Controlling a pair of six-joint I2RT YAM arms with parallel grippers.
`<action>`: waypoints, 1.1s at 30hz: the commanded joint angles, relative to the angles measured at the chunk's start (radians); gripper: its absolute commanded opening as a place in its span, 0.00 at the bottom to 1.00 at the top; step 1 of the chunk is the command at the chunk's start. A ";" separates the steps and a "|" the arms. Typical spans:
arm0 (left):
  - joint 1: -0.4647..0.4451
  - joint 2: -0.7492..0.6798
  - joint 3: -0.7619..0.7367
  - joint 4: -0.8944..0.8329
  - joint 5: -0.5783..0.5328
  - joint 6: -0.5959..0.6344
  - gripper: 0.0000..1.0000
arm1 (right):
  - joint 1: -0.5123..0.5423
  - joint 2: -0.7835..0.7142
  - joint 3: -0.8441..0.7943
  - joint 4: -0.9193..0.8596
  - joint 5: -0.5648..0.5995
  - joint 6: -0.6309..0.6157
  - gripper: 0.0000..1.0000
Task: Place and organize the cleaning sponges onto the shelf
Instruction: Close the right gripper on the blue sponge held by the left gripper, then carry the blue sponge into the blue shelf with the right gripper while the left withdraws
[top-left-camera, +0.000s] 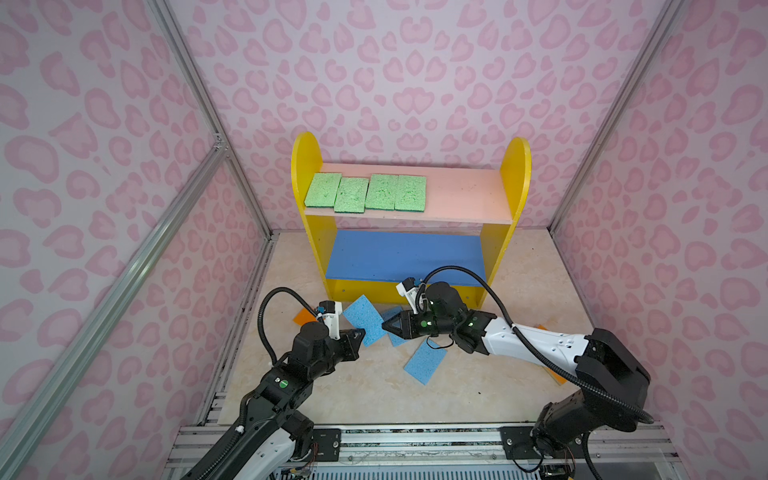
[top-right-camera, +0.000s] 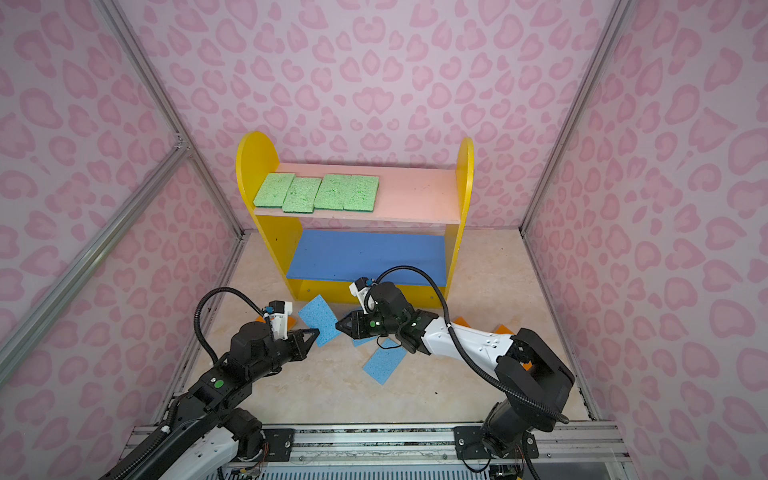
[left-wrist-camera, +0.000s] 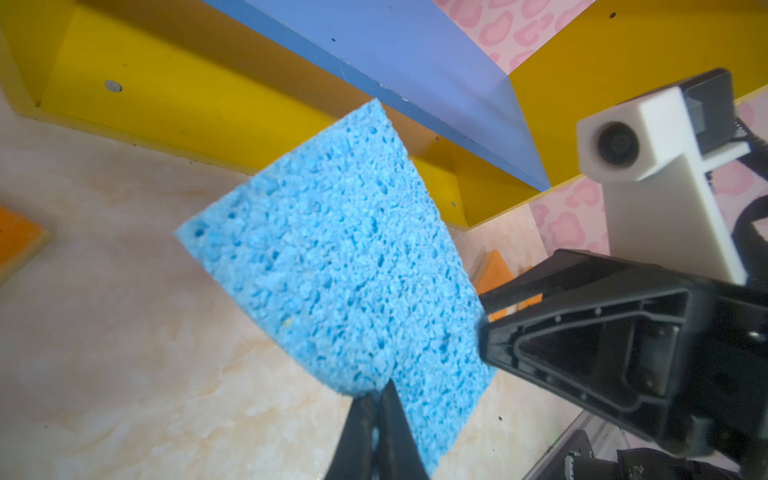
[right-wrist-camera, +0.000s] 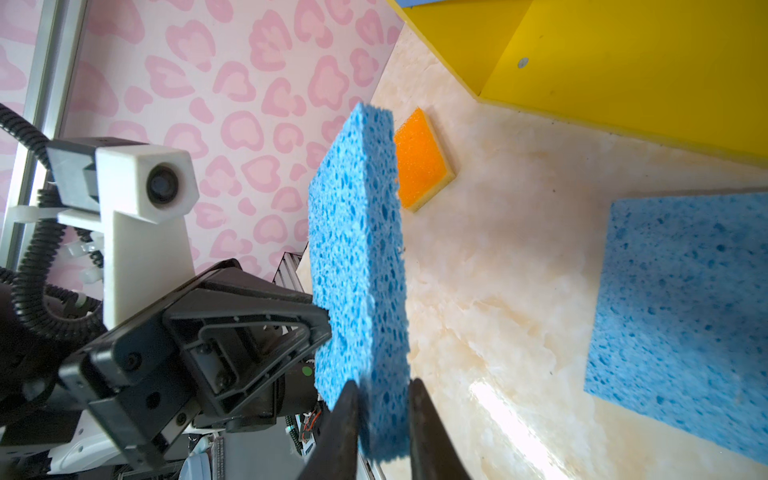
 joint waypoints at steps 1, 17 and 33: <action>0.002 0.001 0.014 0.021 0.010 -0.005 0.04 | 0.000 0.004 -0.009 0.050 -0.025 0.016 0.15; 0.007 -0.131 0.005 -0.071 -0.132 -0.018 0.98 | -0.062 -0.067 -0.076 0.125 0.043 0.102 0.00; 0.009 -0.334 -0.220 -0.148 -0.280 -0.160 0.98 | -0.084 0.048 0.099 0.145 0.257 0.225 0.00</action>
